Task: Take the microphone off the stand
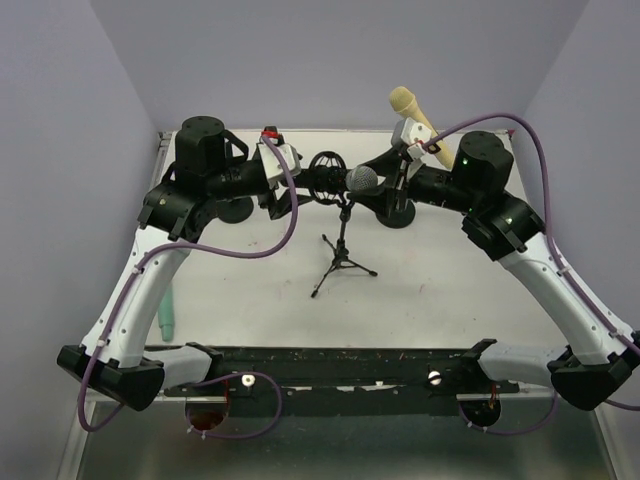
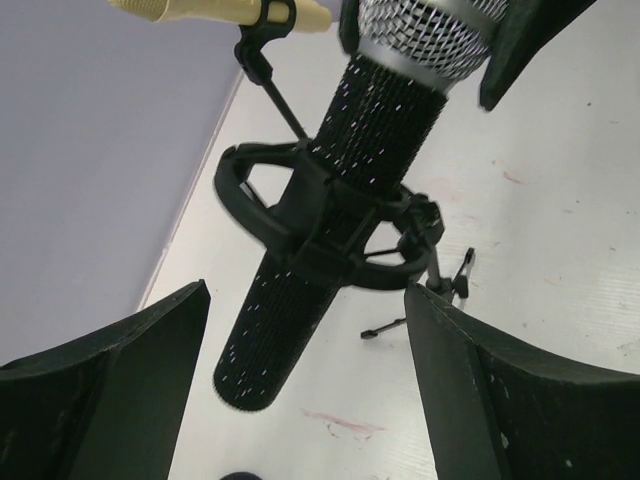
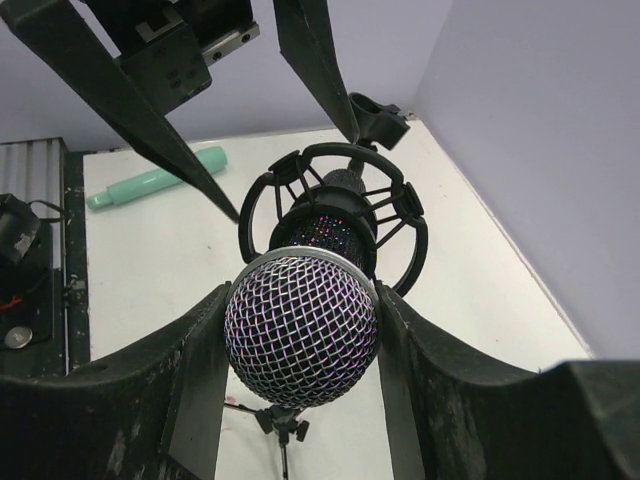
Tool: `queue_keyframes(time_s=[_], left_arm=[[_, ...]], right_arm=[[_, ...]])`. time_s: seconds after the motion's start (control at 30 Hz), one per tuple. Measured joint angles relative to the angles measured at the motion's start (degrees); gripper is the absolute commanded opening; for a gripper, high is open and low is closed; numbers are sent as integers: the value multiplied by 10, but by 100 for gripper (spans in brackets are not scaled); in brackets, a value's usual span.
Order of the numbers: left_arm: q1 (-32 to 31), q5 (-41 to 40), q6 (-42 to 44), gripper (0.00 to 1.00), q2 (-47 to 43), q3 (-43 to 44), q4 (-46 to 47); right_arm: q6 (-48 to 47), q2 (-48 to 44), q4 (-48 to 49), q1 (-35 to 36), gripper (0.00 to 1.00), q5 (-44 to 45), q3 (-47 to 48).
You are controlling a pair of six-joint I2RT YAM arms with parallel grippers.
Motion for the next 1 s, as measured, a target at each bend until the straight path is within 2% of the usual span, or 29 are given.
queue_keyframes(time_s=[0.2, 0.33, 0.5, 0.6, 0.67, 0.73, 0.83, 1.0], left_arm=[[2, -12, -17, 99, 5, 0, 7], [0, 24, -40, 99, 17, 21, 8], [-21, 80, 3, 99, 78, 163, -67], [-47, 91, 83, 97, 122, 260, -163], [-66, 91, 129, 94, 140, 287, -214], [-82, 88, 164, 94, 149, 285, -256], [-109, 55, 182, 92, 149, 234, -251], [-136, -21, 180, 88, 123, 160, -158]], right_arm=[[-12, -26, -41, -1, 21, 16, 3], [-13, -27, -44, -1, 21, 15, 3], [-16, -21, -47, -1, 21, 5, 7], [-16, -13, -47, -1, 21, -3, 14], [-16, -10, -47, -1, 21, -8, 15], [-16, -8, -46, -1, 21, -13, 17], [-19, -3, -47, -1, 20, -27, 23], [-31, 14, -59, -5, 18, -33, 44]])
